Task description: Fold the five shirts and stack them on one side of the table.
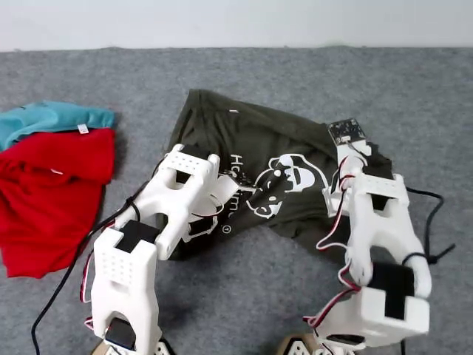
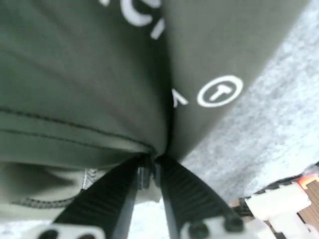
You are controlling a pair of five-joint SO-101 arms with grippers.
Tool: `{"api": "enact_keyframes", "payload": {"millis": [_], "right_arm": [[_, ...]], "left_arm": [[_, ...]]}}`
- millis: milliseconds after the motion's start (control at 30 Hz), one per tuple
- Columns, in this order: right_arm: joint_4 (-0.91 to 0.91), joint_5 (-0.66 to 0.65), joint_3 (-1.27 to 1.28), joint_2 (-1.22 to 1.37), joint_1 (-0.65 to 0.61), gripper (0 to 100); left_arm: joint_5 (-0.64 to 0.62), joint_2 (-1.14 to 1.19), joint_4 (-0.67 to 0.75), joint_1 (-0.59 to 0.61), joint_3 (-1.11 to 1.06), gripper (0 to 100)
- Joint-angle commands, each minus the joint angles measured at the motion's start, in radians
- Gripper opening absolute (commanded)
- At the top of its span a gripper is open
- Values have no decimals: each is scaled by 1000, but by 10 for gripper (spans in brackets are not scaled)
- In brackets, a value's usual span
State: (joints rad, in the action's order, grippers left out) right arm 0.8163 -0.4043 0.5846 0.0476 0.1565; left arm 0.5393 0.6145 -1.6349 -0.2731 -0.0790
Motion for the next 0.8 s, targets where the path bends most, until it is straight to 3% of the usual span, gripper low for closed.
{"api": "enact_keyframes", "payload": {"millis": [0, 100, 200, 267, 433, 633, 767], "right_arm": [[-41, -12, -38, 25, 1, 229], [-33, -14, -38, 28, -1, 177], [-33, -14, -38, 28, 1, 2], [-30, -14, -38, 27, 1, 38], [79, -14, -71, -42, -7, 8], [315, -14, -195, -286, -5, 10], [371, -14, -201, -433, -2, 10]], "left_arm": [[8, 43, 60, 8, -1, 14], [8, 43, 60, 8, -1, 14], [8, 43, 60, 8, -1, 14], [8, 43, 60, 8, -1, 14], [8, 43, 60, 8, -1, 14], [6, 43, 60, 8, -1, 14], [6, 43, 60, 6, -1, 14]]}}
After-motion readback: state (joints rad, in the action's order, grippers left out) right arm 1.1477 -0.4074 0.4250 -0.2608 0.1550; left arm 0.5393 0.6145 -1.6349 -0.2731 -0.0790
